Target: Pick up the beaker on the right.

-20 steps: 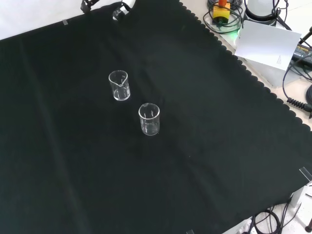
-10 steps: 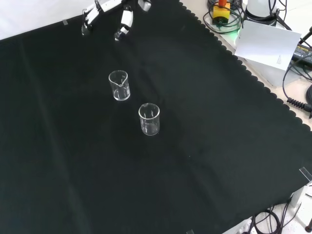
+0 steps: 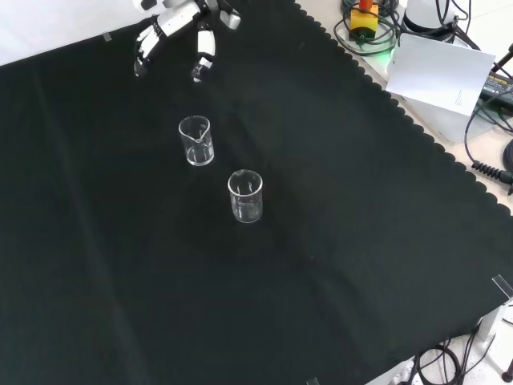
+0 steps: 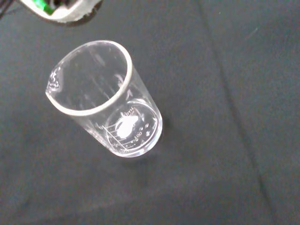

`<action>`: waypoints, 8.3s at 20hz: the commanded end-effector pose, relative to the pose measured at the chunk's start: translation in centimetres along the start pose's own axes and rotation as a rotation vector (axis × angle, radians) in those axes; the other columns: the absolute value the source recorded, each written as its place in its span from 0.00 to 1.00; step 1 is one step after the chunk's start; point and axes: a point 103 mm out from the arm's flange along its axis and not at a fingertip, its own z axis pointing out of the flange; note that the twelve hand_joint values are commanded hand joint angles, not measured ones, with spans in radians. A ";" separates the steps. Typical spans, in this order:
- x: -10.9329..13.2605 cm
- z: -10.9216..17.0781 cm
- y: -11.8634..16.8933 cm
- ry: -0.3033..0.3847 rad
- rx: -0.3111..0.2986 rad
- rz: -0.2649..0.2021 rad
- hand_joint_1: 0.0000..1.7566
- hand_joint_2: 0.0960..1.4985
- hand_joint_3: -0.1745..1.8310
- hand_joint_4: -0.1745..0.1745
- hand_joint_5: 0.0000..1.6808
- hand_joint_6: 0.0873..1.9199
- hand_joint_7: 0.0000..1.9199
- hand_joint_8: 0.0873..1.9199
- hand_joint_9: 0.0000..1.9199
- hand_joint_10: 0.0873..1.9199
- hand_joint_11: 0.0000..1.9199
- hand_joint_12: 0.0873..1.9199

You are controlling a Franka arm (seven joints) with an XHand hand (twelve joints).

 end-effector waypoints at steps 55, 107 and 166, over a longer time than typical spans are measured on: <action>-0.7 12.3 4.8 0.279 -0.069 -0.389 0.49 0.32 0.34 0.44 0.27 0.00 0.13 0.28 0.18 0.29 0.00 0.67; 1.3 15.3 7.2 0.440 -0.103 -0.491 0.51 0.30 0.39 0.41 0.31 0.00 0.17 0.28 0.23 0.27 0.00 0.70; 4.8 6.3 4.5 0.135 -0.141 -0.502 0.75 0.40 0.38 0.00 0.79 0.23 0.72 0.21 0.77 0.17 0.67 0.37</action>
